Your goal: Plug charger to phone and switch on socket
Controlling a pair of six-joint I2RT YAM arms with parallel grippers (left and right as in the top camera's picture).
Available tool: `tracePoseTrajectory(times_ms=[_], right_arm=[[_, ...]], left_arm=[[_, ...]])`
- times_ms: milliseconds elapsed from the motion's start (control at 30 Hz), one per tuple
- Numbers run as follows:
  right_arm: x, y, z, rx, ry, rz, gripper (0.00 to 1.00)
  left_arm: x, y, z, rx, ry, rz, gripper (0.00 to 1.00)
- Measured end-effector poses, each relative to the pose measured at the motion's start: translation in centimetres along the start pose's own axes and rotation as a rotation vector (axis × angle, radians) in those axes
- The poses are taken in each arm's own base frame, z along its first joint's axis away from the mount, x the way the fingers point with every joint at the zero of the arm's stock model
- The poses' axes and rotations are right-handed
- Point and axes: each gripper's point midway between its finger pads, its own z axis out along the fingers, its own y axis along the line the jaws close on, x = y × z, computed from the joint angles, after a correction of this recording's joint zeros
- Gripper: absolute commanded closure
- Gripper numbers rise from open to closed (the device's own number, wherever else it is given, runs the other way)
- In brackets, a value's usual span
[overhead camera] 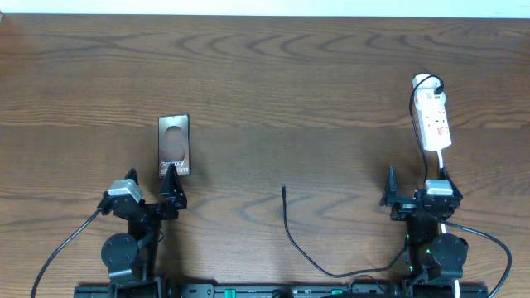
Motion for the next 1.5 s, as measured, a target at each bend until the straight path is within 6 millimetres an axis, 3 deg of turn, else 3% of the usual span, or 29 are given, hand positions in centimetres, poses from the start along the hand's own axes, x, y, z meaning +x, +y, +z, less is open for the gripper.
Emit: tracePoseTrajectory(times_ms=[467, 600, 833, 1133, 1500], right_arm=[[0.0, 0.0, 0.0, 0.0, 0.0, 0.0, 0.01], [0.0, 0.0, 0.0, 0.0, 0.0, 0.0, 0.01], [0.0, 0.1, 0.0, -0.003, 0.001, 0.0, 0.01], [0.0, 0.1, 0.0, -0.003, 0.001, 0.0, 0.01], [0.0, 0.1, 0.0, -0.004, 0.001, 0.0, 0.01]], left_arm=[[-0.2, -0.7, -0.2, 0.023, 0.032, 0.11, 0.09], [-1.6, -1.3, -0.2, 0.026, 0.036, 0.131, 0.09], [-5.7, -2.6, 0.6, 0.021, 0.055, 0.183, 0.09], [-9.5, -3.5, 4.3, 0.01, 0.183, 0.173, 0.09], [-9.8, -2.7, 9.9, -0.048, 0.558, 0.121, 0.09]])
